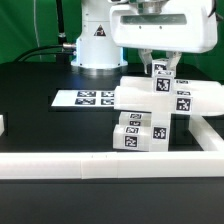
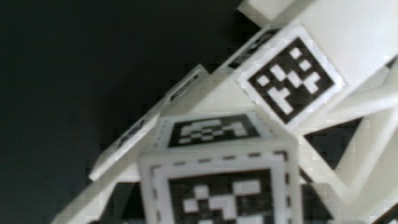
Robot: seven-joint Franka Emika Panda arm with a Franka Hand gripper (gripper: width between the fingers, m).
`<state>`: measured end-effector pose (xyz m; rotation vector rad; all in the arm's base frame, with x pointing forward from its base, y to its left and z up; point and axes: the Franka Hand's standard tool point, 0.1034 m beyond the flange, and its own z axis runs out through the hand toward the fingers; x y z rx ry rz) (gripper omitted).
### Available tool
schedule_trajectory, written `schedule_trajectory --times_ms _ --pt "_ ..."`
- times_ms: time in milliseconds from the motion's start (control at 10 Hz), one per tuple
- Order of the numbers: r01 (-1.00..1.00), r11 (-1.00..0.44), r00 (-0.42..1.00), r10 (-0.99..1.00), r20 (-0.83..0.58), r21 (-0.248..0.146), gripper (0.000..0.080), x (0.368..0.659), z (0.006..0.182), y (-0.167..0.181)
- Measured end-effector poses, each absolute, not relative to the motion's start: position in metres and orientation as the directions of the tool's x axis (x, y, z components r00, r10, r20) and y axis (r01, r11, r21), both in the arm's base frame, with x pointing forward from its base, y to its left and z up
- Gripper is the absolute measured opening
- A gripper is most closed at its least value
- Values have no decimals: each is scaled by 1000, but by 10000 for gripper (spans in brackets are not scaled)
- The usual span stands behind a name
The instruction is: Assemble chair
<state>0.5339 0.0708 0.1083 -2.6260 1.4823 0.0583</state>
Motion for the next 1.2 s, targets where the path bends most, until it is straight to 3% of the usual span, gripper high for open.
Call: schedule_trajectory --times_ms 300,400,500,700,800,1200 --pt "-914 -397 404 -907 -116 -82 282 534 108 72" --pt "-911 -405 412 -904 -115 -83 398 534 108 72" --pt "-887 -453 461 -880 -111 -92 398 535 110 74" --pt "-804 -583 593 -800 -95 -115 625 537 114 80" --pt "-694 -708 719 -691 -74 -133 642 536 116 80" --pt "-468 -871 883 -469 -32 -151 649 535 116 80"
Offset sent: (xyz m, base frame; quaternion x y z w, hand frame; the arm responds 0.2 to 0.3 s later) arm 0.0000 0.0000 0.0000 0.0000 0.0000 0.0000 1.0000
